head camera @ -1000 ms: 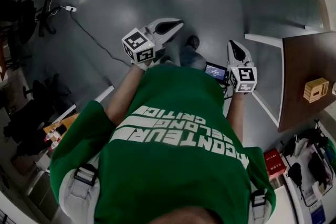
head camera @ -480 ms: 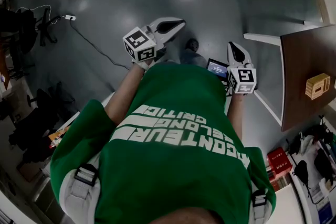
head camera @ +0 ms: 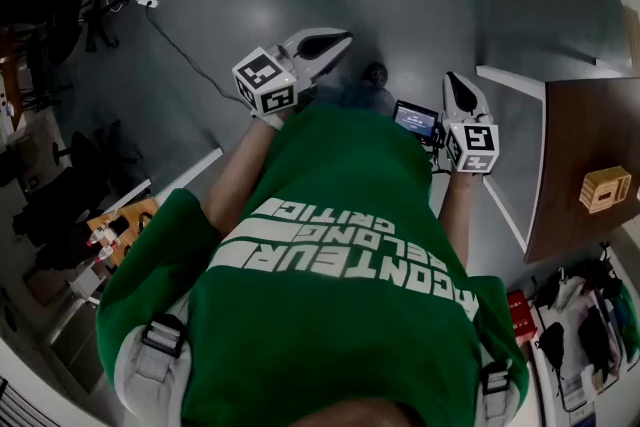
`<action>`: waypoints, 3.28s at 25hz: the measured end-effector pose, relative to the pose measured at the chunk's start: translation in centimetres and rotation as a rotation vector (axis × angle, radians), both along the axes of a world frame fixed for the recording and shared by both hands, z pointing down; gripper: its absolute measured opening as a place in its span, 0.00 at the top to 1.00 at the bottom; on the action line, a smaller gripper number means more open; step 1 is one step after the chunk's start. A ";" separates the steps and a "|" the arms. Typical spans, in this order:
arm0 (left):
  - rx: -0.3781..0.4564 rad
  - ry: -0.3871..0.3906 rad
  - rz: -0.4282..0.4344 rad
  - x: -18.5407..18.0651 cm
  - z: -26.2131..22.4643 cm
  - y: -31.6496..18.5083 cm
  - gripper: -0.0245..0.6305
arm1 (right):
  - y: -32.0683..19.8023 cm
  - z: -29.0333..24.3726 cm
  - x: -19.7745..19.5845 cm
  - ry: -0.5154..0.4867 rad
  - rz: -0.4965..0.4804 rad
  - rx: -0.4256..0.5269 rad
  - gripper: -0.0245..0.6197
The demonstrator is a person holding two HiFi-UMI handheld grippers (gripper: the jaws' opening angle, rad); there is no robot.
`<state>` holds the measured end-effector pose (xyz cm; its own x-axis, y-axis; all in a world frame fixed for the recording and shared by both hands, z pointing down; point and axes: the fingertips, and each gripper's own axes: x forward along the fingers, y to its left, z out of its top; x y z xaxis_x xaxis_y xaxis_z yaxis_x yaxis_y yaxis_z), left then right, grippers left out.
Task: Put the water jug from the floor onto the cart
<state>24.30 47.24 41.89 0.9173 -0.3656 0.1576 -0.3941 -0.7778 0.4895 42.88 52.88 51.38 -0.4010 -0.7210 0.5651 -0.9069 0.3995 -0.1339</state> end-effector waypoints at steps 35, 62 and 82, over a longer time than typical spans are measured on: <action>-0.090 -0.012 0.013 -5.2 2.5 -10.3 0.95 | -9.0 1.9 -2.9 0.027 0.049 -0.093 0.97; -0.050 0.096 0.075 -8.1 1.2 -25.3 0.95 | -21.5 -1.9 -7.0 0.148 0.074 -0.069 0.97; -0.059 0.105 -0.067 -14.9 2.6 -25.8 0.95 | -24.9 -1.0 -14.0 0.175 -0.117 -0.048 0.97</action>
